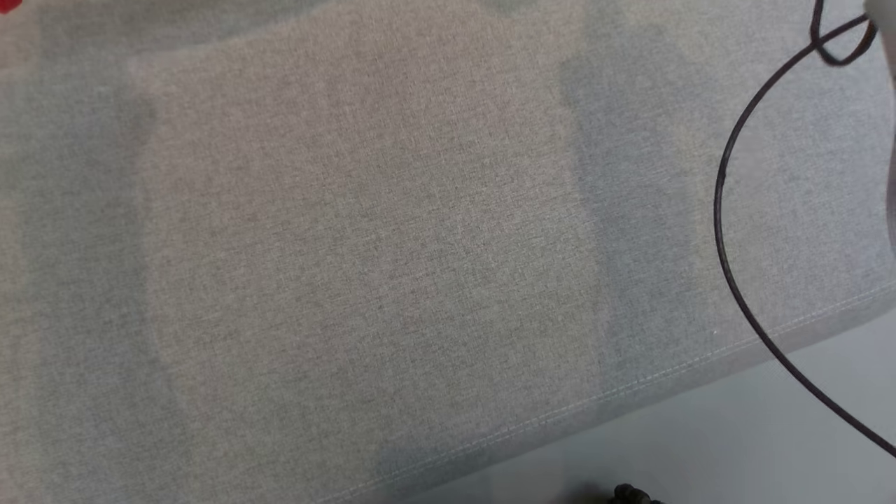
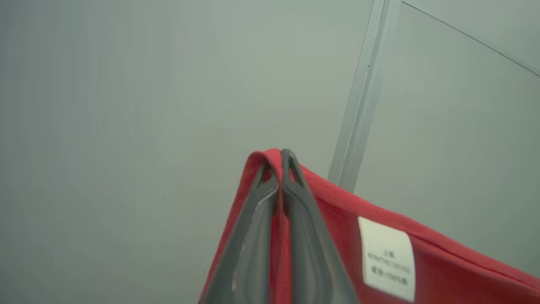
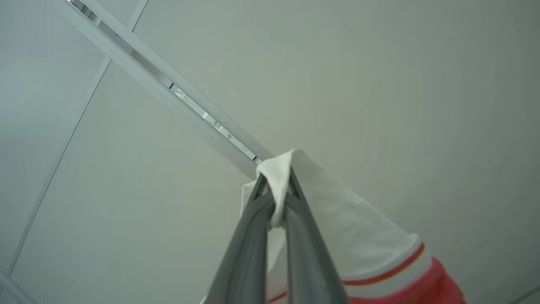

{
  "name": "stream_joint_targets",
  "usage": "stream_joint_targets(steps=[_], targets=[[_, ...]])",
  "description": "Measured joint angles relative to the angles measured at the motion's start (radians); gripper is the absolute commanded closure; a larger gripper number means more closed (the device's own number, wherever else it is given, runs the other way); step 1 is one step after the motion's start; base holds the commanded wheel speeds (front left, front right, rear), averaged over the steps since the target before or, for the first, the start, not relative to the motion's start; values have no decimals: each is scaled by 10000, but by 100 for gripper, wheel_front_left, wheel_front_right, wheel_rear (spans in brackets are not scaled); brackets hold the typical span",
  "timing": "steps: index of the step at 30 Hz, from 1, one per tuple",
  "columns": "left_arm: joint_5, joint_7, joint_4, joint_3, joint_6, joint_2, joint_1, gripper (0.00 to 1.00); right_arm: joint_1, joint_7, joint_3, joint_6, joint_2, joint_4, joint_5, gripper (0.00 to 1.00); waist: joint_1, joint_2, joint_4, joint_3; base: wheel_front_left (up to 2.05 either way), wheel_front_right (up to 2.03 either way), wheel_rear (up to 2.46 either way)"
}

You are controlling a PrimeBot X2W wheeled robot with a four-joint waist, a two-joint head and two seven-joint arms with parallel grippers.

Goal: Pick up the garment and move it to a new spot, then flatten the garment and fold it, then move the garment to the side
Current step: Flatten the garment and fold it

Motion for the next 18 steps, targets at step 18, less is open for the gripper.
stream_joint_targets(steps=[18], targets=[[-86, -52, 1929, -94, -474, -282, -228, 100, 48, -134, 1841, 0, 0, 343, 1427, 100, 1, 0, 265, 518, 0, 0, 0]])
